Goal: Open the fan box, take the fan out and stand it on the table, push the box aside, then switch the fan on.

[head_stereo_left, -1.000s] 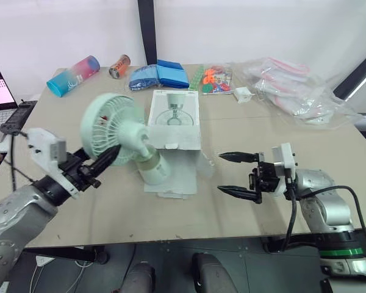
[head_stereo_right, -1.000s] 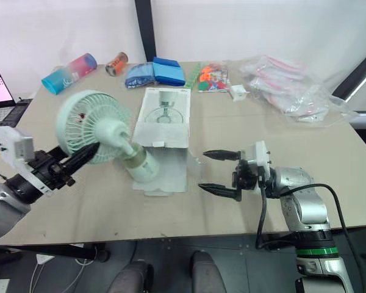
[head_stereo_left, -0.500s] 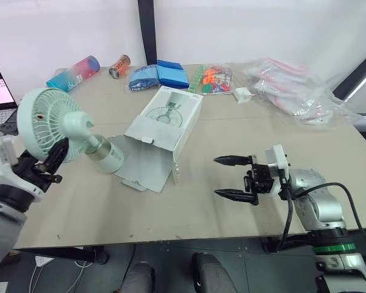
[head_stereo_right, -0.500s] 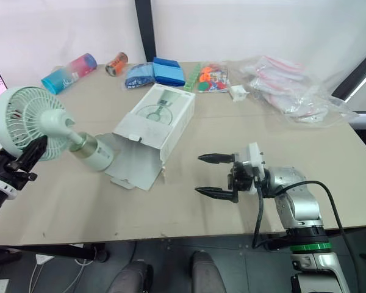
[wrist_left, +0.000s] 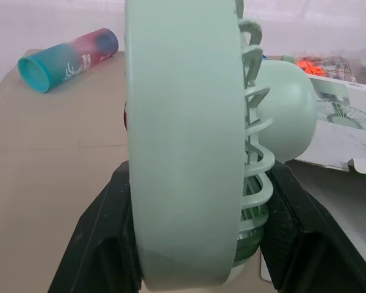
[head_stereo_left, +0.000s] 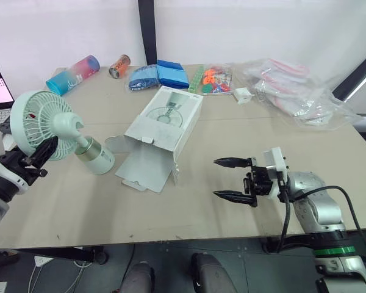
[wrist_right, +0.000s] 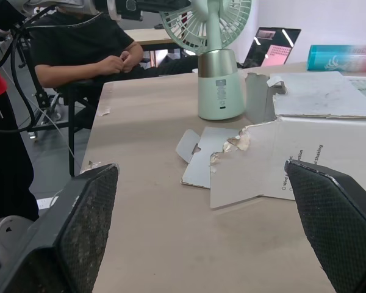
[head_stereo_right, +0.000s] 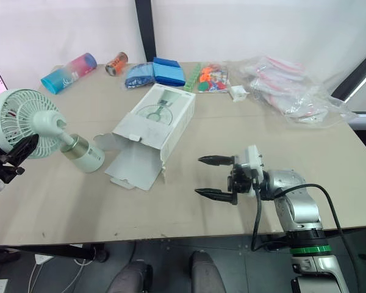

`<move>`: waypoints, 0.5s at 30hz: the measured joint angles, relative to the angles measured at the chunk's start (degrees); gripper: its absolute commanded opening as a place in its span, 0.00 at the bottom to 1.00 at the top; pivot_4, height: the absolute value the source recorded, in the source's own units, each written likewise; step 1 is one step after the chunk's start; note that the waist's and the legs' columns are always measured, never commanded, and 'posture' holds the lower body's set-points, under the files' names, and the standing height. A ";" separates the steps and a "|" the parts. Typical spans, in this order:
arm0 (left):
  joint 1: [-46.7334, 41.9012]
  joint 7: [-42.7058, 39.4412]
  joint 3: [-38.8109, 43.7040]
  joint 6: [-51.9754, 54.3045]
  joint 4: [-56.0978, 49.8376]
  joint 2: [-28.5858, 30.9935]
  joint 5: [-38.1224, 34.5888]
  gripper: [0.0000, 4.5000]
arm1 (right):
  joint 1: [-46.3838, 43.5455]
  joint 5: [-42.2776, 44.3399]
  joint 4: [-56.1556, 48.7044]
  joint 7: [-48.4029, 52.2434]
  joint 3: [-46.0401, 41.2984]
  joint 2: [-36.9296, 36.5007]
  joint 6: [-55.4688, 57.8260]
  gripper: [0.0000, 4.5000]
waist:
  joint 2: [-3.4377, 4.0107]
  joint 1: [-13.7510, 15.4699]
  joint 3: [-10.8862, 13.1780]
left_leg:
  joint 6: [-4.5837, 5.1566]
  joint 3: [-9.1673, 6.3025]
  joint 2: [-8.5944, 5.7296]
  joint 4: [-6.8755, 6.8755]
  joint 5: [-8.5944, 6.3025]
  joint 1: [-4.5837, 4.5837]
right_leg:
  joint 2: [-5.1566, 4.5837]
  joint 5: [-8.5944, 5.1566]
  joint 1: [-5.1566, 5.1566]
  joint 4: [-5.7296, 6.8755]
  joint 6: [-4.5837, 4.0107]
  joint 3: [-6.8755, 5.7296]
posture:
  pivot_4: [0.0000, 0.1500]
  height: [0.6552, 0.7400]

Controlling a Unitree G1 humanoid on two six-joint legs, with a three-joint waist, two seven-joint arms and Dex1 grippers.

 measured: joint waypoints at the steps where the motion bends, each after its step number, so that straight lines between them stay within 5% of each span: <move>1: -0.72 -0.39 -0.36 0.12 0.48 0.00 0.75 0.42 | 0.06 -0.05 -0.31 -0.12 0.00 0.02 0.00 1.00 | 0.00 0.00 0.00 | 0.00 0.00 0.00 0.00 0.00 0.00 | 0.00 0.00 0.00 0.00 0.00 0.00 | 1.00 1.00; 9: -6.24 -2.64 -2.61 1.99 4.01 -0.06 4.29 0.42 | 0.45 -0.32 -1.34 -1.30 0.06 0.33 0.00 1.00 | -0.01 0.05 -0.02 | -0.03 0.02 0.00 0.01 0.02 0.10 | 0.01 0.00 0.07 0.03 0.00 0.02 | 1.00 1.00; 10: -6.53 -2.74 -2.61 2.19 4.15 -0.09 4.33 0.65 | 0.55 -0.32 -1.41 -1.32 0.06 0.34 0.00 1.00 | -0.01 0.05 -0.02 | -0.03 0.02 0.00 0.01 0.02 0.10 | 0.00 0.00 0.07 0.03 0.00 0.02 | 1.00 1.00; 15: -7.68 -2.86 -2.81 2.64 5.75 -0.86 6.49 0.99 | 0.68 -0.34 -1.60 -1.69 0.08 0.38 0.05 1.00 | -0.01 0.00 -0.02 | -0.07 0.02 0.02 0.00 -0.03 0.09 | 0.02 0.00 0.04 0.02 0.00 0.02 | 1.00 1.00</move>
